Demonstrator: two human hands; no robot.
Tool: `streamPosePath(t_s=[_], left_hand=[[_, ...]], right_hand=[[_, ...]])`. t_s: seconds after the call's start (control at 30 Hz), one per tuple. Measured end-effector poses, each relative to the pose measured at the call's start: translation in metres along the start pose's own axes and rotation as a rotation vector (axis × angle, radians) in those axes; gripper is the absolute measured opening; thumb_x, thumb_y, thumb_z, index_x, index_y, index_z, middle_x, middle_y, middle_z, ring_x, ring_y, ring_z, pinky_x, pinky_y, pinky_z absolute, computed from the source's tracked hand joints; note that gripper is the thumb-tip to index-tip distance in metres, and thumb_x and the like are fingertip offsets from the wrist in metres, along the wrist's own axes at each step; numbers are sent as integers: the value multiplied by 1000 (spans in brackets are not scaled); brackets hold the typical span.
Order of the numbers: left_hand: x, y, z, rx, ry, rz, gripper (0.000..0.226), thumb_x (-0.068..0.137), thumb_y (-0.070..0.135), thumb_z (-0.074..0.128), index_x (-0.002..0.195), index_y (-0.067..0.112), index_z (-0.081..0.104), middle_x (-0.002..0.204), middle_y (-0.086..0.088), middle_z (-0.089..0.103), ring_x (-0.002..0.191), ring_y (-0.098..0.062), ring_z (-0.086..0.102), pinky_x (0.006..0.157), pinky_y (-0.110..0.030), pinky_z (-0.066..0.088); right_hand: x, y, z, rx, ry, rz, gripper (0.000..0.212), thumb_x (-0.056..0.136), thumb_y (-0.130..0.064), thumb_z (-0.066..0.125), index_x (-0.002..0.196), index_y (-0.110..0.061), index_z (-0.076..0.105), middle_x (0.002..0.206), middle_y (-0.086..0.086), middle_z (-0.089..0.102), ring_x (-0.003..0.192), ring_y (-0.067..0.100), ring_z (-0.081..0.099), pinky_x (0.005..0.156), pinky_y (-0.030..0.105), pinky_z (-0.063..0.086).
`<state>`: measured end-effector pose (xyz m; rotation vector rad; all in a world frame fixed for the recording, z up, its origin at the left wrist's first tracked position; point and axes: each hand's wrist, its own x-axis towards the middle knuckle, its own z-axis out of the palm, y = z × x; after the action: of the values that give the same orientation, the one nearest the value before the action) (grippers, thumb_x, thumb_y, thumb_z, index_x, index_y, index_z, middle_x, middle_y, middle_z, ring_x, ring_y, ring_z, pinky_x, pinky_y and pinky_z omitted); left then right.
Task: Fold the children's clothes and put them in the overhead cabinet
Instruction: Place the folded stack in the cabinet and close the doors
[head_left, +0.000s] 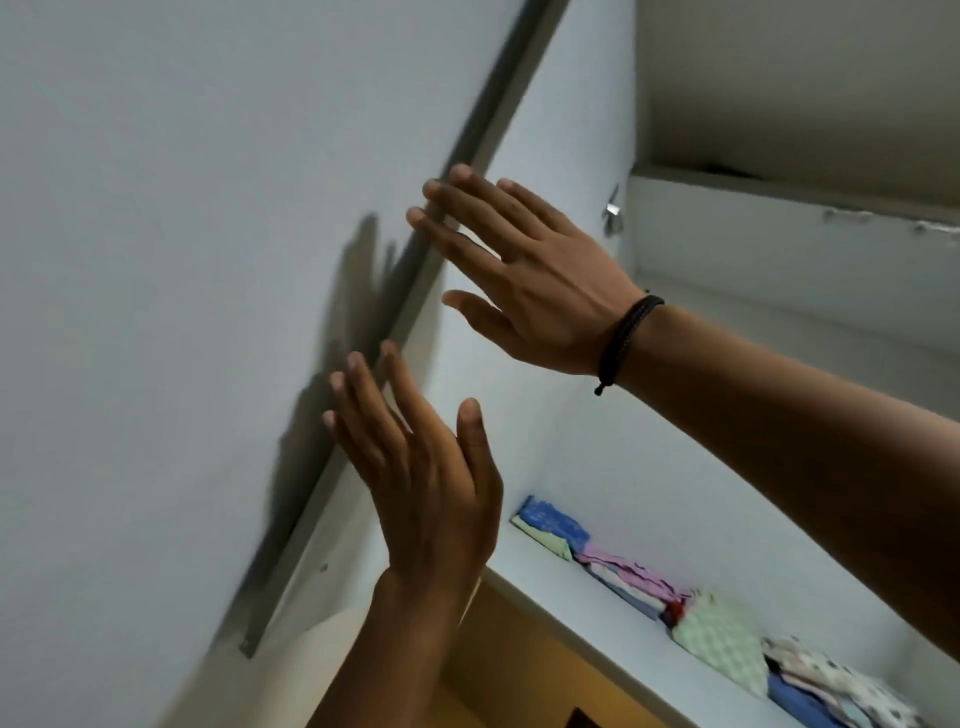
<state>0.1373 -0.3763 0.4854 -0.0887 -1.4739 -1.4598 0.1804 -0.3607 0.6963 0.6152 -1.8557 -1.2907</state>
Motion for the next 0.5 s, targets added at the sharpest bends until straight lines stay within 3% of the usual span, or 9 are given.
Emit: streamPosePath(t_s=[0.13,0.37,0.5], left_hand=[[3,1,7,72,-28,-52,77,105,53,42,166,8,24,170,-18,28,159,-36,24,130,-54,17],[-62,49,-4,-111,-140,10,76,110,56,24,169,11,9,177,-12,7,164,-30,5,132,-49,4],[-127,94,-7,-326,-229,49,70,111,52,24,169,16,13,177,-4,11,164,-22,9,132,-44,8]], right_hand=[[21,2,19,-113,-119,-99,64,109,-53,20,162,-18,26,164,15,33,157,34,16,128,49,12],[-49,23,5,-130,-91,-93,61,109,-52,26,157,-16,37,156,21,43,153,40,26,127,49,13],[-138,54,-11,-106,-110,-150,59,109,-47,38,158,-15,37,160,22,37,153,42,25,124,58,25]])
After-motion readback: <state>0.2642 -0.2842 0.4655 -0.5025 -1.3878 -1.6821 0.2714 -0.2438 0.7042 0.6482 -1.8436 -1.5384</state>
